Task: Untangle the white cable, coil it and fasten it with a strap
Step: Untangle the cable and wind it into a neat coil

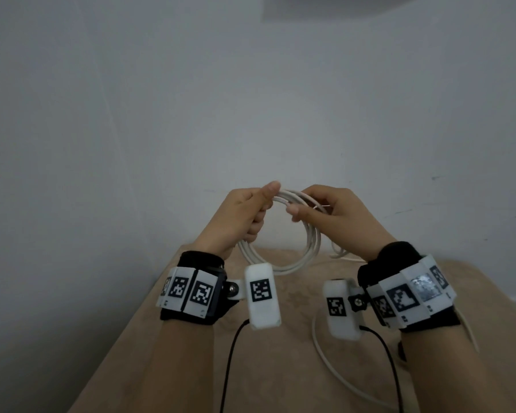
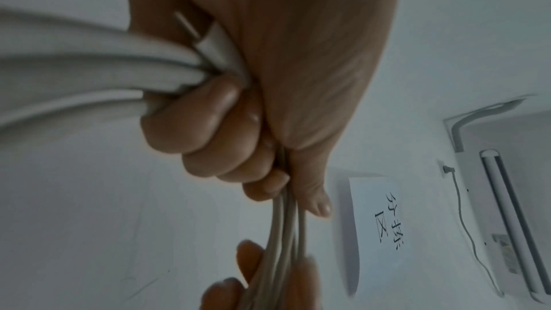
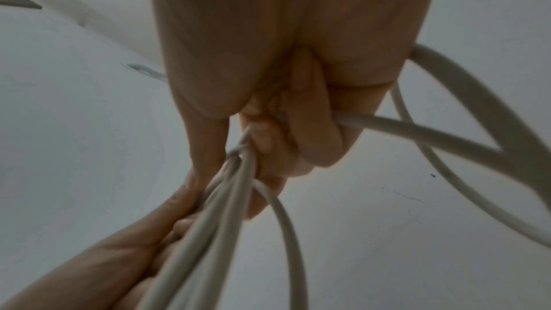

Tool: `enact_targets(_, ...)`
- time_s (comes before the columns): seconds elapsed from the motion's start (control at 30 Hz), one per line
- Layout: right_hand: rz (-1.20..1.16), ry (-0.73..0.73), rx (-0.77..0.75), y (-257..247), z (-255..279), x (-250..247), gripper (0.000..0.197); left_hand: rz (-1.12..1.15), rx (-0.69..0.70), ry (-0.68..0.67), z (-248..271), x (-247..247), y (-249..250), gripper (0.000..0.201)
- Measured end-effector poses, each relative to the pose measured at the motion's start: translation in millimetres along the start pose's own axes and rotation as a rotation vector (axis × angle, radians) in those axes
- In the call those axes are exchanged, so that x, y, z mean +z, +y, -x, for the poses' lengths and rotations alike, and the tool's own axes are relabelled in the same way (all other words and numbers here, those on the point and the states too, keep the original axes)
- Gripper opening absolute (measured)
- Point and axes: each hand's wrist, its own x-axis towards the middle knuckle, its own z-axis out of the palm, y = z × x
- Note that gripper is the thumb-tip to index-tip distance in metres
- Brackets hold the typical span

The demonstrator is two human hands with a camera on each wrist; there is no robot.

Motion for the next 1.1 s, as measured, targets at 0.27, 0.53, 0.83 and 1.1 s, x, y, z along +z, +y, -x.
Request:
enact_targets(0.27, -0.24, 0.19, 0.105, 2, 4, -25, 0.024, 0.14, 0.07, 0.227, 0, -17, -1, 0.046)
enact_targets(0.53, -0.204, 0.247, 0.132, 7, 4, -27, 0.024, 0.156, 0.094, 0.266, 0, -16, 0, 0.046)
enact_targets(0.83, -0.179, 0.258, 0.127, 9, 4, -30, 0.025, 0.219, 0.089, 0.293, -1, -15, 0, 0.044)
enact_targets(1.1, -0.222, 0.054, 0.133, 5, 3, -18, 0.024, 0.369, 0.044, 0.282, -3, -13, 0, 0.042)
